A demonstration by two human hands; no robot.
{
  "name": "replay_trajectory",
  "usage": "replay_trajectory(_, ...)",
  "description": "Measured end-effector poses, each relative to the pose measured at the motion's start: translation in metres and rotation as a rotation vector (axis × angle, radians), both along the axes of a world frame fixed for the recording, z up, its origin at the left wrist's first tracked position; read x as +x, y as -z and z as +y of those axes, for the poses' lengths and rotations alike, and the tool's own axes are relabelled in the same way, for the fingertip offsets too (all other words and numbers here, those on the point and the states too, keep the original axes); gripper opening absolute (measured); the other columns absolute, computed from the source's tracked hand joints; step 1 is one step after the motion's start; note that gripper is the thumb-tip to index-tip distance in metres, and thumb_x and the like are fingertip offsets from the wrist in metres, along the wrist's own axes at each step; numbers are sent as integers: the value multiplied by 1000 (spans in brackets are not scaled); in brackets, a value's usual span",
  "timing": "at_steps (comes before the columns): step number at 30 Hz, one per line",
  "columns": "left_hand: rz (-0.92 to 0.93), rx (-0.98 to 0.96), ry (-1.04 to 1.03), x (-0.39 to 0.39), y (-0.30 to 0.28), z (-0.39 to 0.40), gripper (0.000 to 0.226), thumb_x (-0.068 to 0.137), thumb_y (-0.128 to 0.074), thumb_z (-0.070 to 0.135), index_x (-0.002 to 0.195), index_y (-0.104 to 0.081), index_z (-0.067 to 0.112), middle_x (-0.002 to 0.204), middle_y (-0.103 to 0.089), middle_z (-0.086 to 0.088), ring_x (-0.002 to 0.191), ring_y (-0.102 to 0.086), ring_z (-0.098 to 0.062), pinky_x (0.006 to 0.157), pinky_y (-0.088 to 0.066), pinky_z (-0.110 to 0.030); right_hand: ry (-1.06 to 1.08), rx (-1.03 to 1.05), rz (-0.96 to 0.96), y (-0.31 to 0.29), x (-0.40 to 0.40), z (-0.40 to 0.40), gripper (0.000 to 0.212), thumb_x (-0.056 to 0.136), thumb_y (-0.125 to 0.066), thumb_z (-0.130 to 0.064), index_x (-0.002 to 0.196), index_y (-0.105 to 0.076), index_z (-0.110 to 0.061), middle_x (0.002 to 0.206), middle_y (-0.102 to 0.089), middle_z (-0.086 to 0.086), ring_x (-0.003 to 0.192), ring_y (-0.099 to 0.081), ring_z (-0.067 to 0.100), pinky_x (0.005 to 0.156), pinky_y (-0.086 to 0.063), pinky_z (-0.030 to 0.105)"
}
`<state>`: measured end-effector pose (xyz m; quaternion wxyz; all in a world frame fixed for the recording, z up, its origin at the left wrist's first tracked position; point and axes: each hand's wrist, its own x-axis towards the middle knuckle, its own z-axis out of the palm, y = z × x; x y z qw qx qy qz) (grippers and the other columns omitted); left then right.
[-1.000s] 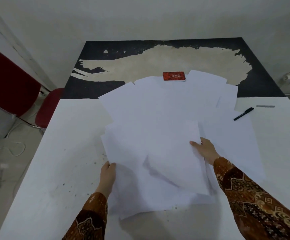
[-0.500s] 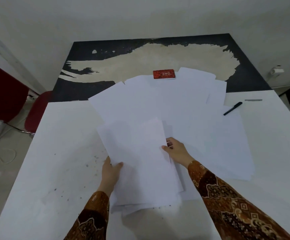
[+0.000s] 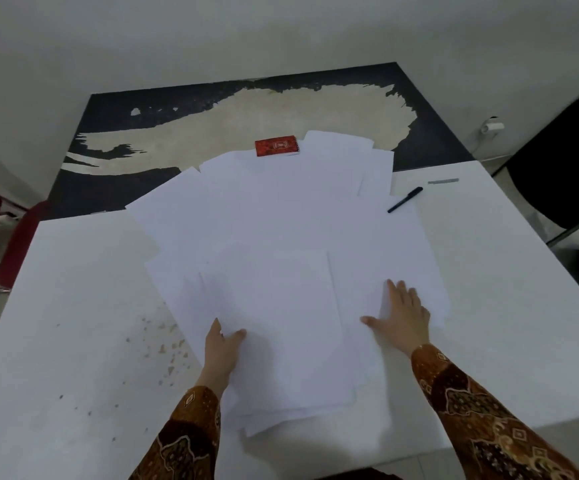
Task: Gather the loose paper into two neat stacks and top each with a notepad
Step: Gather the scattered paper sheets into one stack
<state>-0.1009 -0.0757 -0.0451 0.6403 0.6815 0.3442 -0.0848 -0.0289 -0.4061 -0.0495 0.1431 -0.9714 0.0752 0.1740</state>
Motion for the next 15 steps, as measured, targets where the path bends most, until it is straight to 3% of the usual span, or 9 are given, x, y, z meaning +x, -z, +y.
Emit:
replay_trajectory(3,36,58,-60,1,2,-5,77,90,-64,20,151,-19,8,154,-27,-12,141,-29,-32,113,-31,-47,21,49,-39,-2,0,-9,95,80,-51,-68,151,-9,-22,160,-1,7,147,0,27,116,-12,50)
replay_trajectory(8,78,171,-37,-1,10,-3,70,91,-63,22,148,-25,9,152,-33,-12,136,-36,-34,110,-35,-51,148,53,13,2,-4,-24,109,72,-55,-74,150,-4,-17,158,7,19,145,10,35,115,-2,52)
replay_trajectory(10,74,171,-45,-1,7,-5,71,91,-62,21,149,-23,8,153,-30,-12,138,-33,-33,111,-33,-49,114,34,-50,-2,-6,-17,98,76,-56,-68,148,-18,-13,157,-8,19,145,-1,34,115,-8,50)
replay_trajectory(12,74,182,-48,1,2,-9,73,93,-60,19,150,-18,7,156,-24,-12,142,-27,-31,114,-29,-47,64,73,-193,-10,-8,-2,72,80,-58,-58,133,-43,-11,145,-35,14,136,-25,32,108,-25,44)
replay_trajectory(15,74,182,-58,0,2,-9,73,93,-60,19,151,-17,5,156,-23,-13,142,-25,-31,114,-29,-47,22,110,-182,-16,-14,34,53,84,-56,-53,119,-54,-14,134,-41,8,124,-35,29,98,-33,40)
